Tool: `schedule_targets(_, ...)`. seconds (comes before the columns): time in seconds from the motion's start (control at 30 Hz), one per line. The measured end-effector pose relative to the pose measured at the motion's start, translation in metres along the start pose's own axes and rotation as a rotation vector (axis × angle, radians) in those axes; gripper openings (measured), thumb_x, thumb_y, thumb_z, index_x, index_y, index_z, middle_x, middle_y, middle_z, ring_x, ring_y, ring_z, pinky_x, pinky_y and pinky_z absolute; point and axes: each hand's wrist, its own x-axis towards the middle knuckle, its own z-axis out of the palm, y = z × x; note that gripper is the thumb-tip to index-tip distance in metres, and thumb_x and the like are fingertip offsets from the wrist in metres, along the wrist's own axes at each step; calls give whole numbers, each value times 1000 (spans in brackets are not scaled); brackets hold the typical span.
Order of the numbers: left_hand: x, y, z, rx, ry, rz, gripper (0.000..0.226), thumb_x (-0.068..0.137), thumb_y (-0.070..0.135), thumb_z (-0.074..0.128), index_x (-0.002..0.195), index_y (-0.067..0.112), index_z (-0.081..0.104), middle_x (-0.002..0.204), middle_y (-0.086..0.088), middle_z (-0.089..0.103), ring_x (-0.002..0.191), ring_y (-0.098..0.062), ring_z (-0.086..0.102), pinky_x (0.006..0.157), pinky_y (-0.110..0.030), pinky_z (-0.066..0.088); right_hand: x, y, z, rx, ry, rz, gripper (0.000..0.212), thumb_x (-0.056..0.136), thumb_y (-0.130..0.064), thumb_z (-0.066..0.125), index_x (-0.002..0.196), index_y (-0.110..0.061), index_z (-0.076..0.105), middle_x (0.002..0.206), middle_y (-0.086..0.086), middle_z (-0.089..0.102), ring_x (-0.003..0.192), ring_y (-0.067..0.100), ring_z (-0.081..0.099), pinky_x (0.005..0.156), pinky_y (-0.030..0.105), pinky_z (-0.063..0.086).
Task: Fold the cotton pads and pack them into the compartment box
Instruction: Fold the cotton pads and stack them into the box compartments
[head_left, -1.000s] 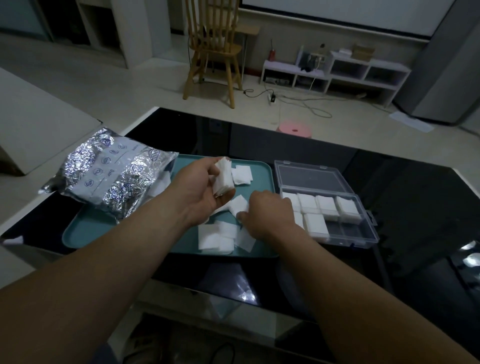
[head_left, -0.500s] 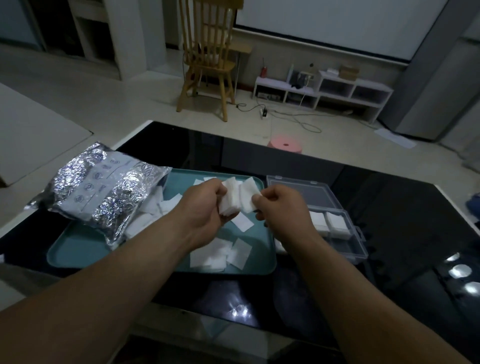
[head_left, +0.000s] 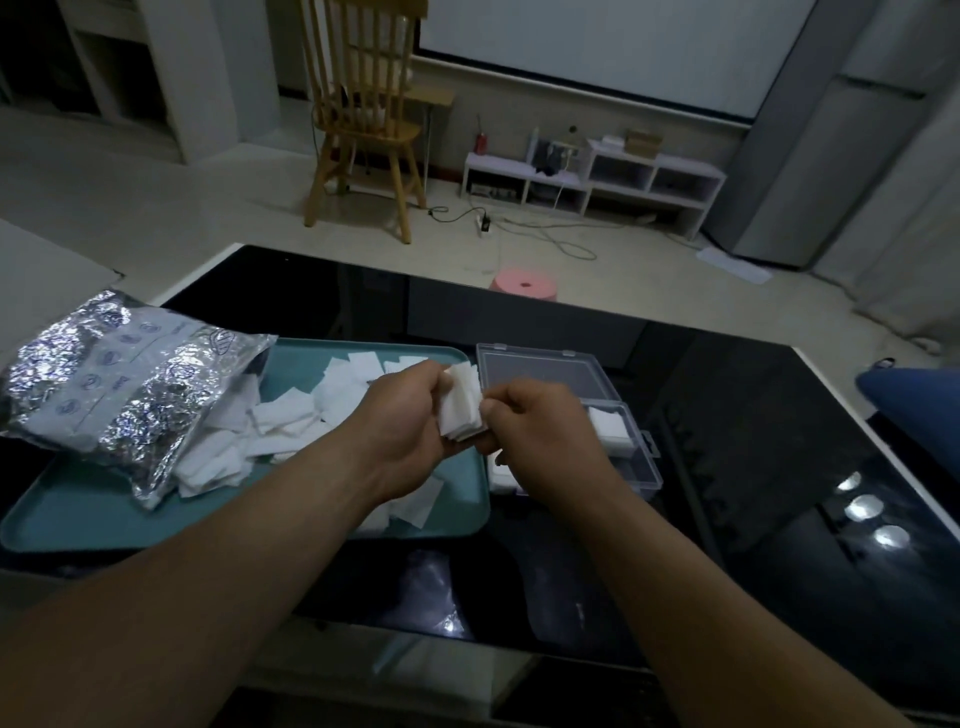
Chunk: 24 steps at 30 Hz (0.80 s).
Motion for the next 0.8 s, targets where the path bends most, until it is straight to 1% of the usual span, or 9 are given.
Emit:
schedule_targets(0.1,-2,-7,11,140,54,111,27,100,3,41,120,8,60,112,-19,64,92,-30,65,66,-39,60,-3,-2,-2,-30,-5,10,33,106,-31,48,88,-12,67,80,9,73,78,29,70,73,53,59)
schedule_targets(0.2,-3,-14,21,290,101,181,34,100,3,43,130,19,53,117,-12,61,97,-25,65,70,-36,60,-6,1,1,-85,-14,17,23,106,-35,50,91,-20,57,86,4,69,81,24,70,73,47,58)
schedule_targets(0.27,-5,-18,27,285,115,189,32,99,7,44,128,16,53,116,-12,63,96,-24,66,76,-39,61,-4,4,0,-72,8,33,17,106,-32,49,94,-21,54,89,3,68,83,22,69,72,45,57)
schedule_targets(0.37,-14,-20,37,252,100,174,24,97,10,41,99,8,65,91,-12,70,78,-22,65,80,-44,57,-2,4,-4,-29,6,62,16,106,-31,47,100,-19,54,92,5,68,82,20,65,62,36,46)
schedule_targets(0.5,-14,-24,43,355,131,202,21,93,7,39,78,11,53,79,-12,54,75,-25,52,74,-42,48,-4,5,-4,-8,-47,91,20,107,-33,41,99,-17,50,91,6,63,85,26,64,64,36,45)
schedule_targets(0.6,-15,-28,46,455,108,199,23,93,18,39,93,6,59,91,-14,62,84,-28,60,87,-49,55,-4,4,-6,-54,-62,80,22,109,-27,35,98,-13,48,92,7,56,84,27,54,65,37,37)
schedule_targets(0.67,-18,-30,46,493,80,145,43,89,31,38,113,5,62,108,-17,71,100,-34,67,97,-54,53,-3,5,-6,-77,-79,74,24,109,-25,33,104,-9,51,98,10,58,88,30,55,71,38,39)
schedule_targets(0.73,-17,-31,44,488,80,122,48,87,35,37,117,7,63,114,-17,72,105,-33,68,98,-54,53,-1,8,-4,-201,-116,26,28,108,-24,32,115,-5,52,104,10,54,92,29,51,78,38,40)
schedule_targets(0.8,-14,-31,42,463,103,122,40,94,29,37,116,7,63,113,-17,72,101,-29,67,92,-49,56,-1,10,-1,-272,-115,-6,33,109,-27,31,123,-4,51,109,10,54,95,27,51,84,42,45)
